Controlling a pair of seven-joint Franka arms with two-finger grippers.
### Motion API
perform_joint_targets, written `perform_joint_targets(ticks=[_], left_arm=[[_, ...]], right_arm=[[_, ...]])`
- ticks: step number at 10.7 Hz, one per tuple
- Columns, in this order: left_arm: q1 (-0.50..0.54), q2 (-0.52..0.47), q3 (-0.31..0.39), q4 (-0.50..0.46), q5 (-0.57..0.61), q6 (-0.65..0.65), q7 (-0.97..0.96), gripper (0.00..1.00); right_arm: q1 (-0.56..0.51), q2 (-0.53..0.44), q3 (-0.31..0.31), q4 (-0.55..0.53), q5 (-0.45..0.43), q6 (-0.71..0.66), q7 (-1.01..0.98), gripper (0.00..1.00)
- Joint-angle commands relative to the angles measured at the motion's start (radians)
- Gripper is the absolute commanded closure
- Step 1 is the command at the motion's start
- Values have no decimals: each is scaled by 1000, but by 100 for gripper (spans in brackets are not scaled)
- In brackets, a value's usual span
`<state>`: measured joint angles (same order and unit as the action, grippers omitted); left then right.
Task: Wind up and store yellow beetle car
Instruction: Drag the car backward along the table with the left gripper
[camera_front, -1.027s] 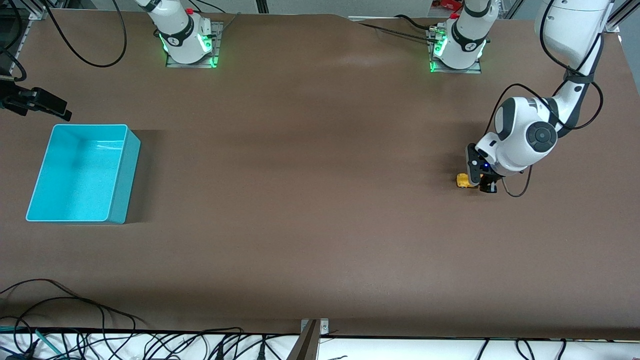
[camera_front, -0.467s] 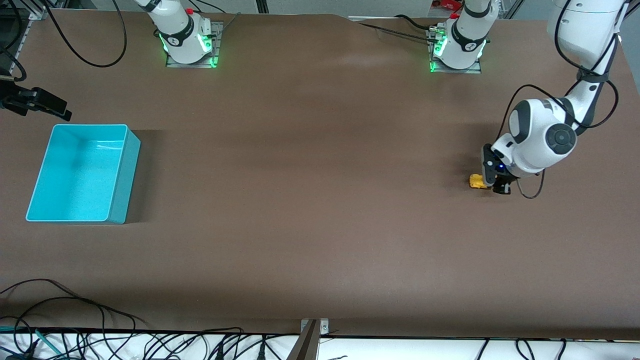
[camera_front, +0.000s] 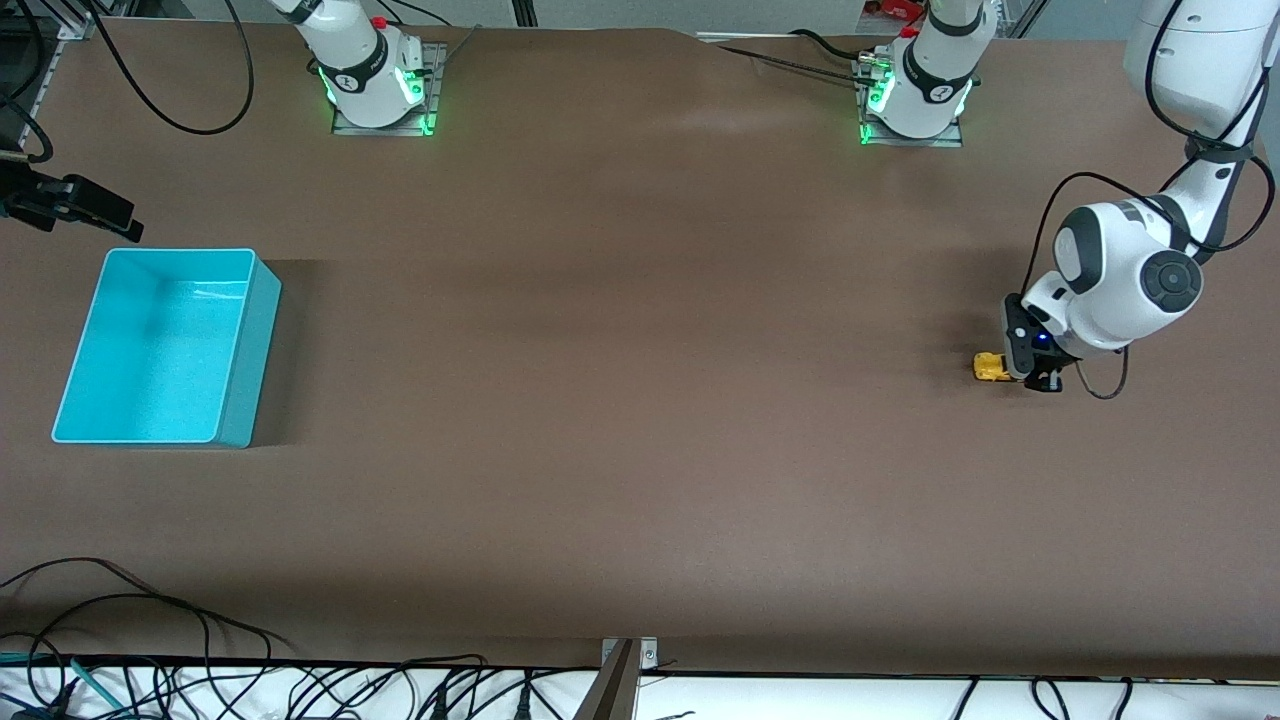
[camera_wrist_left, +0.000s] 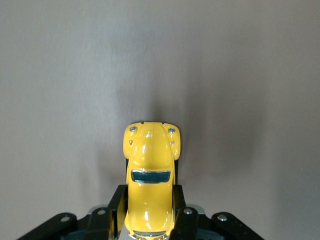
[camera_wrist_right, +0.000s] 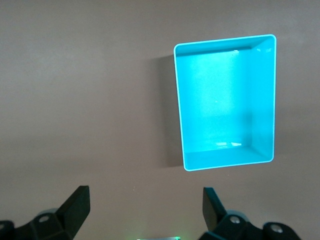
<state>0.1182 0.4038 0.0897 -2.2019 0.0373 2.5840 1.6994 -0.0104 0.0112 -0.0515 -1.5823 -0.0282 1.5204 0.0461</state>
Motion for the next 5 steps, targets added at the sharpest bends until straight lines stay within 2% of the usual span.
perform_joint_targets(ticks=[1,5], left_arm=[[18,98,16,33,15,41,23,100],[21,98,16,36,1,42,13,100]], right_arm=[[-3,-7,2,13,2,-17,-9,0],[-3,-7,2,13,2,-17,-11,0]])
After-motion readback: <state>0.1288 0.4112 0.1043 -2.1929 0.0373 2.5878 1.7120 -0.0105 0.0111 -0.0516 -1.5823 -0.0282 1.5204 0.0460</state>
